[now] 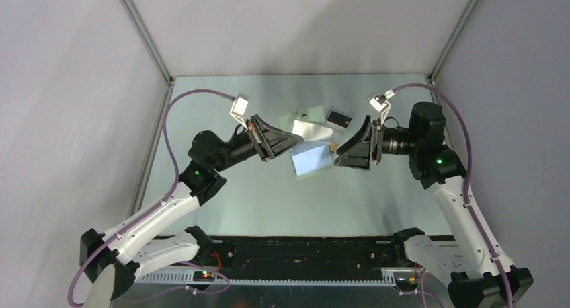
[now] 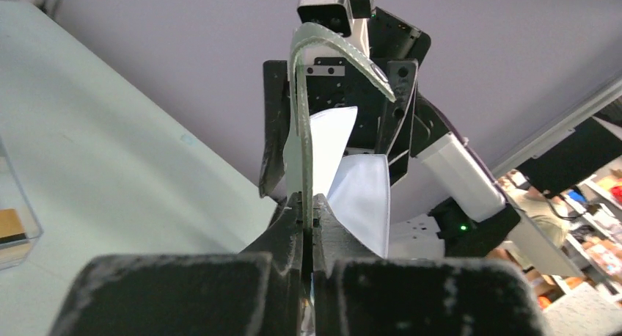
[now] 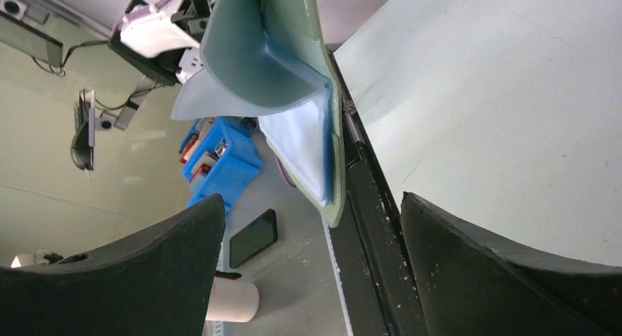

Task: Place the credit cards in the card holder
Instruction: Open the card holder at the center of the board.

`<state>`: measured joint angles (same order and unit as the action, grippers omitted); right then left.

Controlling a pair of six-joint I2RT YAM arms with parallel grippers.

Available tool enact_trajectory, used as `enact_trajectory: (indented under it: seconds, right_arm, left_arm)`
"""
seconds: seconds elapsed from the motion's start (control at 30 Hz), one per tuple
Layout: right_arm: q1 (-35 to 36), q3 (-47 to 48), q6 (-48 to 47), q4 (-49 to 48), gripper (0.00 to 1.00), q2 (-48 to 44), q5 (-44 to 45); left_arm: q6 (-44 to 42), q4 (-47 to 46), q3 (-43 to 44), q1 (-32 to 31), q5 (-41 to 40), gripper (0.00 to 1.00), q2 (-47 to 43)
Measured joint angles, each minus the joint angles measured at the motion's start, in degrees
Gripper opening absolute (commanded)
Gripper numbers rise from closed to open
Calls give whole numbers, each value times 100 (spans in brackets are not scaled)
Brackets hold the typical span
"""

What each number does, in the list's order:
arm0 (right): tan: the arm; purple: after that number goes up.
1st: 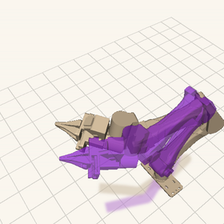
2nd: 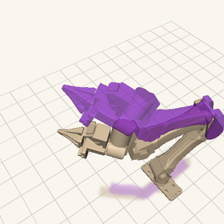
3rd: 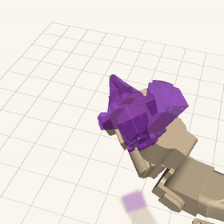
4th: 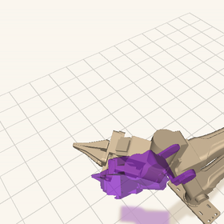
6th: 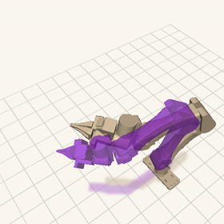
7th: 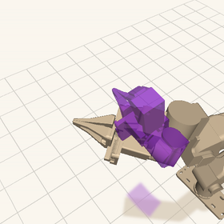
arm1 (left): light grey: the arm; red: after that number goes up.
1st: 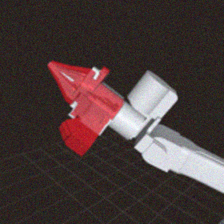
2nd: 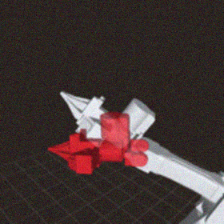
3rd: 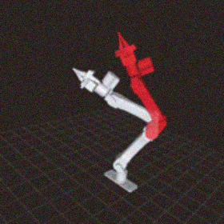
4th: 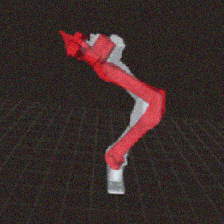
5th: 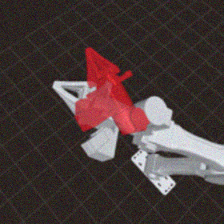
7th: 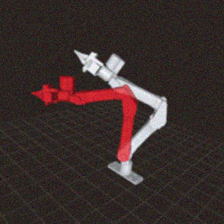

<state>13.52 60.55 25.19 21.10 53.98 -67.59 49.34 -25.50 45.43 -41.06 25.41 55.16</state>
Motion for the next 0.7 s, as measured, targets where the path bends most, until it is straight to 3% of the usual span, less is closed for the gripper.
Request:
enact_trajectory:
  seconds: [0.27,0.47,0.63,0.7]
  right_arm:
    - [525,0,-68,-323,88,155,181]
    - [754,0,498,-1106,77,605,186]
    - [903,0,925,-1672,58,809,197]
    - [955,0,1064,-1875,47,839,197]
  left_arm:
    - [542,-9,229,0,398,0,245]
    - [717,-9,229,0,479,0,245]
    - [793,-7,240,17,474,0,243]
    - [833,-2,278,22,474,4,245]
